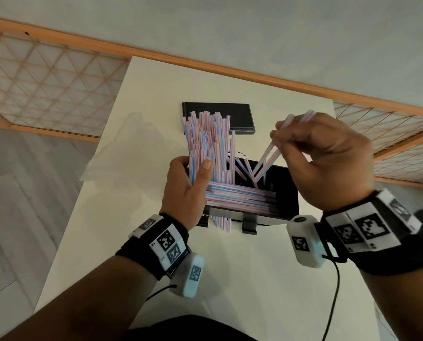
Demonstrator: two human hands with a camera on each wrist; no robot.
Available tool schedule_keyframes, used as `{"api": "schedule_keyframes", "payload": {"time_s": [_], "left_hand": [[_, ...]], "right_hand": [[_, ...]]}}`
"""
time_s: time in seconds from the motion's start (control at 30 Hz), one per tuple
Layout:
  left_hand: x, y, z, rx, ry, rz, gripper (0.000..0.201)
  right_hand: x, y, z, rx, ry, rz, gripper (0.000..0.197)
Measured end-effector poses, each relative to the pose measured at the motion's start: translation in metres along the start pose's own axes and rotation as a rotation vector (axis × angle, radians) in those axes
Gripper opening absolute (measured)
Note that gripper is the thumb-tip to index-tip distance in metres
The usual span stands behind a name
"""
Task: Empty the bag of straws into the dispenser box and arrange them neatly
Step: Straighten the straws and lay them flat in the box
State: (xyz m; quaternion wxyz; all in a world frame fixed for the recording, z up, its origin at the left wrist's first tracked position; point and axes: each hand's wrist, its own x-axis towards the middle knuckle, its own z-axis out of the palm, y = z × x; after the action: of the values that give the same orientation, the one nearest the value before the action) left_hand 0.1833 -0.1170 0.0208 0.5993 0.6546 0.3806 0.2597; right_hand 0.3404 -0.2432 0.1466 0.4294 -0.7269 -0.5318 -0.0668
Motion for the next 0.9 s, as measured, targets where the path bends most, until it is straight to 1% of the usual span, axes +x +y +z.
{"api": "schedule_keyframes", "payload": {"time_s": [0.1, 0.17, 0.27, 0.33, 0.37, 0.4, 0.47, 0.5, 0.53, 0.57, 0.6, 0.63, 0.67, 0.7, 0.77, 0.8, 0.9], "left_hand": [[0.0, 0.0, 0.0, -0.017, -0.001, -0.017, 0.05], [0.0, 0.0, 0.001, -0.026, -0.003, -0.018, 0.05], [0.001, -0.001, 0.002, -0.039, 0.004, -0.025, 0.052], [0.001, -0.001, 0.002, -0.057, 0.008, -0.023, 0.056], [0.001, -0.001, 0.002, -0.058, 0.006, -0.016, 0.06], [0.001, -0.001, 0.001, -0.055, 0.004, -0.006, 0.063], [0.001, -0.001, -0.001, -0.042, 0.001, 0.014, 0.064], [0.001, 0.0, -0.001, -0.028, 0.0, 0.018, 0.064], [0.001, 0.0, -0.001, -0.014, 0.0, 0.022, 0.064], [0.001, 0.0, 0.0, -0.002, -0.005, 0.03, 0.063], [0.001, 0.0, 0.001, 0.007, -0.011, 0.042, 0.059], [0.001, 0.0, 0.003, 0.017, -0.017, 0.055, 0.054], [0.0, -0.001, 0.004, 0.028, -0.021, 0.069, 0.049], [0.0, -0.001, 0.005, 0.039, -0.022, 0.079, 0.05], [0.001, -0.002, 0.006, 0.064, -0.01, 0.072, 0.064], [0.001, -0.003, 0.006, 0.088, 0.0, 0.065, 0.073], [0.002, -0.003, 0.006, 0.152, 0.015, 0.041, 0.083]], "right_hand": [[0.005, -0.011, -0.008, -0.014, -0.087, -0.086, 0.011], [0.0, -0.011, -0.002, 0.023, -0.186, -0.127, 0.015], [-0.02, 0.002, 0.025, 0.011, -0.418, -0.137, 0.022], [-0.038, 0.013, 0.045, -0.006, -0.574, -0.109, 0.027], [-0.047, 0.017, 0.052, 0.001, -0.619, -0.066, 0.025], [-0.053, 0.021, 0.056, 0.008, -0.624, 0.006, 0.026], [-0.056, 0.028, 0.059, -0.011, -0.552, 0.213, 0.031], [-0.055, 0.031, 0.058, -0.051, -0.538, 0.321, 0.03], [-0.054, 0.036, 0.059, -0.11, -0.573, 0.41, 0.032], [-0.052, 0.039, 0.061, -0.165, -0.652, 0.479, 0.045], [-0.052, 0.043, 0.065, -0.194, -0.745, 0.522, 0.058], [-0.052, 0.046, 0.07, -0.209, -0.819, 0.527, 0.065], [-0.053, 0.049, 0.075, -0.217, -0.866, 0.51, 0.064], [-0.054, 0.05, 0.08, -0.214, -0.898, 0.498, 0.059], [-0.052, 0.05, 0.085, -0.185, -0.937, 0.51, 0.042], [-0.05, 0.047, 0.086, -0.16, -0.945, 0.515, 0.037], [-0.048, 0.044, 0.089, -0.086, -0.934, 0.51, 0.029]]}}
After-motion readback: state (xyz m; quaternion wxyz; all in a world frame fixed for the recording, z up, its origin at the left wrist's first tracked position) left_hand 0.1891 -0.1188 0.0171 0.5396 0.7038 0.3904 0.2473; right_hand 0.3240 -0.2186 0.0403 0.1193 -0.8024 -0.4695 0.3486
